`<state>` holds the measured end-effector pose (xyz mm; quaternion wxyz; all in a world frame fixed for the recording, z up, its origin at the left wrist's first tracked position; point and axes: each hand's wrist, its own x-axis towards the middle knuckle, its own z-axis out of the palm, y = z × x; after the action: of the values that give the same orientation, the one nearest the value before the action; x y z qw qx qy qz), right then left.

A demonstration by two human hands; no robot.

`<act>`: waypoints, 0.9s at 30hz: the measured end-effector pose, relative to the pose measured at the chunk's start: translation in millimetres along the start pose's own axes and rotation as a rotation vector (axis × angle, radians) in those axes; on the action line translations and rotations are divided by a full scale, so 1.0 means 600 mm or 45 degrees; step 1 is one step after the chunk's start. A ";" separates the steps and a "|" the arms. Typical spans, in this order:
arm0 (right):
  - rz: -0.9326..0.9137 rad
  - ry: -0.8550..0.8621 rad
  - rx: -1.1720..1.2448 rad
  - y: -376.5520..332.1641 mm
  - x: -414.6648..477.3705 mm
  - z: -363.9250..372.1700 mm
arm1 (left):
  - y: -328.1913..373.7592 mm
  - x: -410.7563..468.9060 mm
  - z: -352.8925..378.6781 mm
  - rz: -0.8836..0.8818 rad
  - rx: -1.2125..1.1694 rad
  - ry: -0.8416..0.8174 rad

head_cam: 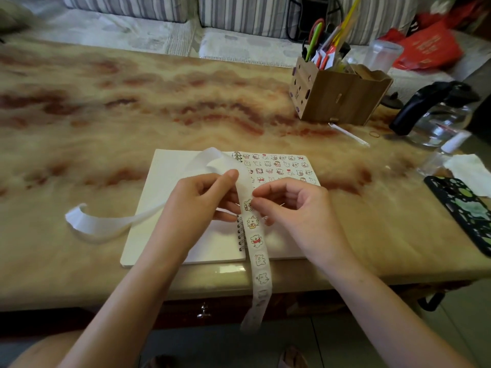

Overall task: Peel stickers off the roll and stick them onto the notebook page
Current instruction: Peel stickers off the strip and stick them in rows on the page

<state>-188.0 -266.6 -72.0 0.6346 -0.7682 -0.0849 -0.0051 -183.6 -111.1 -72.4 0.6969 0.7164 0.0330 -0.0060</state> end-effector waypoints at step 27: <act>-0.045 -0.041 -0.374 -0.001 -0.005 -0.006 | -0.008 0.001 -0.001 -0.070 0.057 -0.051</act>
<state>-190.6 -270.2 -70.9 0.5136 -0.8512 -0.1067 -0.0163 -183.1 -110.5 -77.4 0.6809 0.7303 0.0385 -0.0403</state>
